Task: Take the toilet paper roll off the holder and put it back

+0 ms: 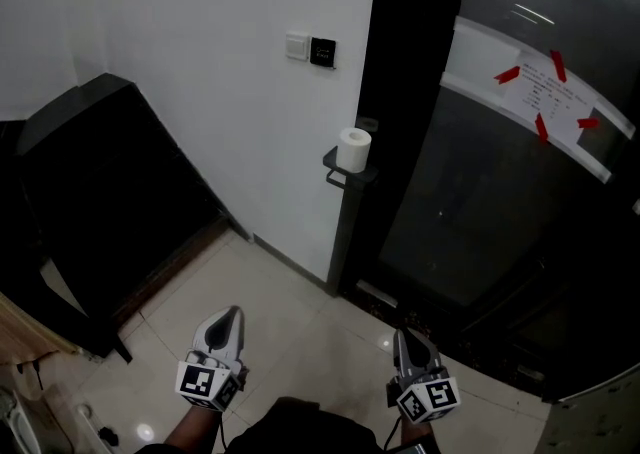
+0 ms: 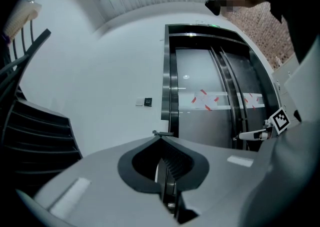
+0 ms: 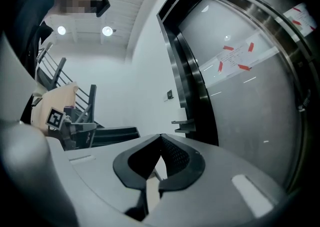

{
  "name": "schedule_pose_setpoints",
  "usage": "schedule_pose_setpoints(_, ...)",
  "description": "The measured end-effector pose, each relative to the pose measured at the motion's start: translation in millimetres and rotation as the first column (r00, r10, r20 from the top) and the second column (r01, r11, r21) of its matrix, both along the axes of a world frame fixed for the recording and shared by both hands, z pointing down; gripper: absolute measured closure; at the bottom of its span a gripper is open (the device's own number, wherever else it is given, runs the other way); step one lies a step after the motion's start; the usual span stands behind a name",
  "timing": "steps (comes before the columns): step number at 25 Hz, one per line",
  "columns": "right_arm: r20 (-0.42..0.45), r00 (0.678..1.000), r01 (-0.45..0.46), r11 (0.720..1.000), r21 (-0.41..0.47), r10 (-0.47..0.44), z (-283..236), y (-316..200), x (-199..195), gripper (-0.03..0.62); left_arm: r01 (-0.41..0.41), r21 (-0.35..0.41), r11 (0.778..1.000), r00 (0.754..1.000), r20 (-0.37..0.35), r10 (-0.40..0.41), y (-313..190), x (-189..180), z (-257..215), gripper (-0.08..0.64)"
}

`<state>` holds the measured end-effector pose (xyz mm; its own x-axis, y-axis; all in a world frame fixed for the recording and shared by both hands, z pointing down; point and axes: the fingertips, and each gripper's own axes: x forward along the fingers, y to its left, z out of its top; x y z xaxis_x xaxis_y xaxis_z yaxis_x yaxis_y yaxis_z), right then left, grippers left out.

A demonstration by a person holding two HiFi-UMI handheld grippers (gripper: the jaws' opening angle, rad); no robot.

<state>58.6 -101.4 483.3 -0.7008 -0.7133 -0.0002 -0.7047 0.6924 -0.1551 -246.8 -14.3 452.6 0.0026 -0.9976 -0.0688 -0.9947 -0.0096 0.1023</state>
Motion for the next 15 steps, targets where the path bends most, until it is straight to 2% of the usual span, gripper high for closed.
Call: schedule_pose_setpoints(15, -0.009, 0.999, 0.034, 0.998, 0.045, -0.033, -18, 6, -12, 0.58, 0.038, 0.039, 0.999, 0.999, -0.02, -0.037, 11, -12, -3, 0.558)
